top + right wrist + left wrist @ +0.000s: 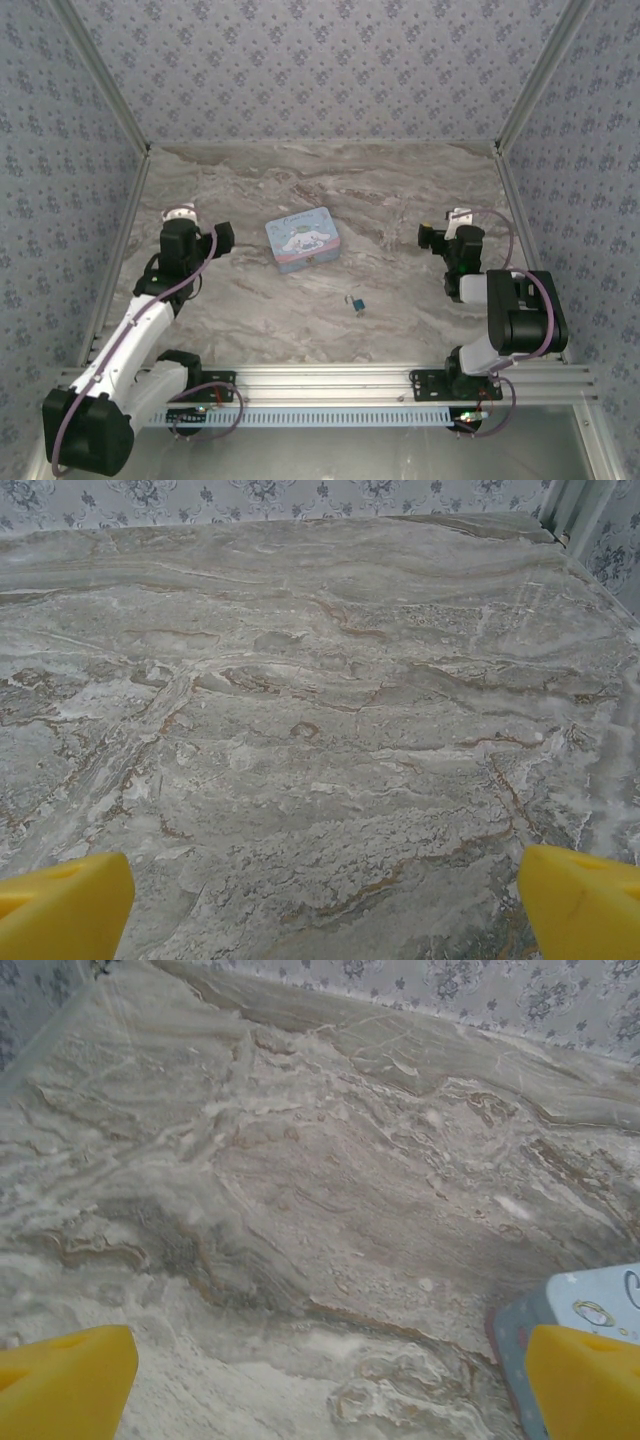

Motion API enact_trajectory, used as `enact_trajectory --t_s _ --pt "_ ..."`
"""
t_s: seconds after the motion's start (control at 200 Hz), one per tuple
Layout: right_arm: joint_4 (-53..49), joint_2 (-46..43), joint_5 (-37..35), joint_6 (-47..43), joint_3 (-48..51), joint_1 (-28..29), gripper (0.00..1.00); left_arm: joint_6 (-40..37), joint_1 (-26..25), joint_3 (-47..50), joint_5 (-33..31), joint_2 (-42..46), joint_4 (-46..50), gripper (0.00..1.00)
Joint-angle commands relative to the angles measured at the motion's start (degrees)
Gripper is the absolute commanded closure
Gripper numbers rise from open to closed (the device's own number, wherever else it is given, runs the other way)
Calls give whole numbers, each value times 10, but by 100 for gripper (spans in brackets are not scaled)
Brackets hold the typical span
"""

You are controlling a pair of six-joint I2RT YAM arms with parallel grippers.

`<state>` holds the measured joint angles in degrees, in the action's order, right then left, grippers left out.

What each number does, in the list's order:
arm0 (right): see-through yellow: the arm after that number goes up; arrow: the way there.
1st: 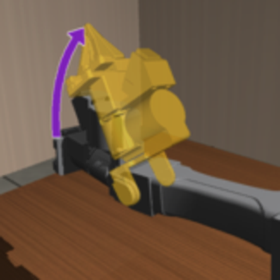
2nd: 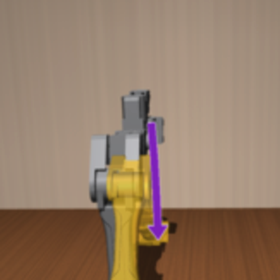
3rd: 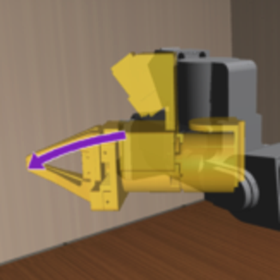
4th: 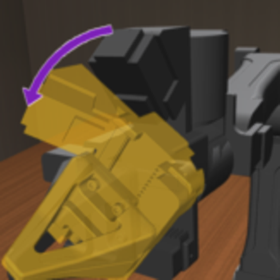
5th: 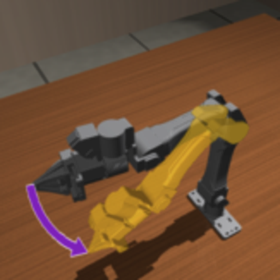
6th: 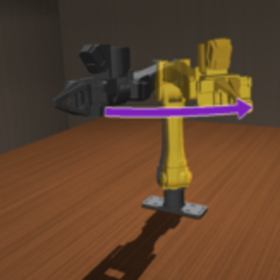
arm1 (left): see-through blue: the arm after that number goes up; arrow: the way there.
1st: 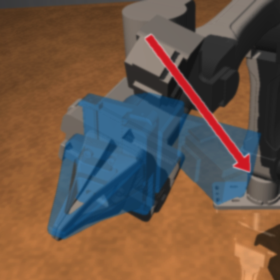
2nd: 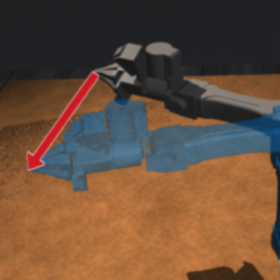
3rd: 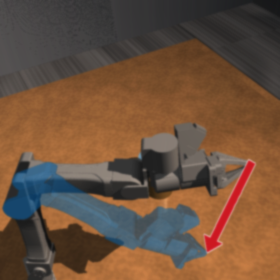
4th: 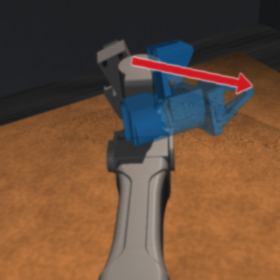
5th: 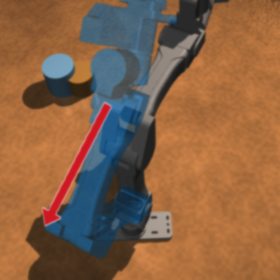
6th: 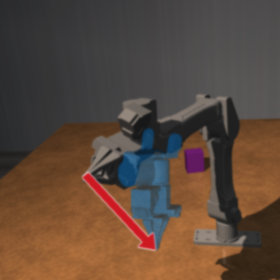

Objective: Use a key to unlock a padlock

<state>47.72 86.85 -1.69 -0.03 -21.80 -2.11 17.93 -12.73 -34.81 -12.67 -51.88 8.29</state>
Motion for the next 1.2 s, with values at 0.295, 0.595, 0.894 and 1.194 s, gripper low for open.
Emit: enact_trajectory --t_s 0.295,0.595,0.894,1.194 --pt "-13 3 -14 -8 -3 6 0 -114 13 54 -83 -67 -118 0" --pt "-13 4 -15 -8 -3 6 0 -156 36 106 -55 -133 -270 1" --pt "-14 4 -15 -8 -4 5 0 -205 41 162 -6 -193 -446 1" --pt "-14 3 -15 -8 -5 5 0 -210 92 192 76 -291 -634 1"
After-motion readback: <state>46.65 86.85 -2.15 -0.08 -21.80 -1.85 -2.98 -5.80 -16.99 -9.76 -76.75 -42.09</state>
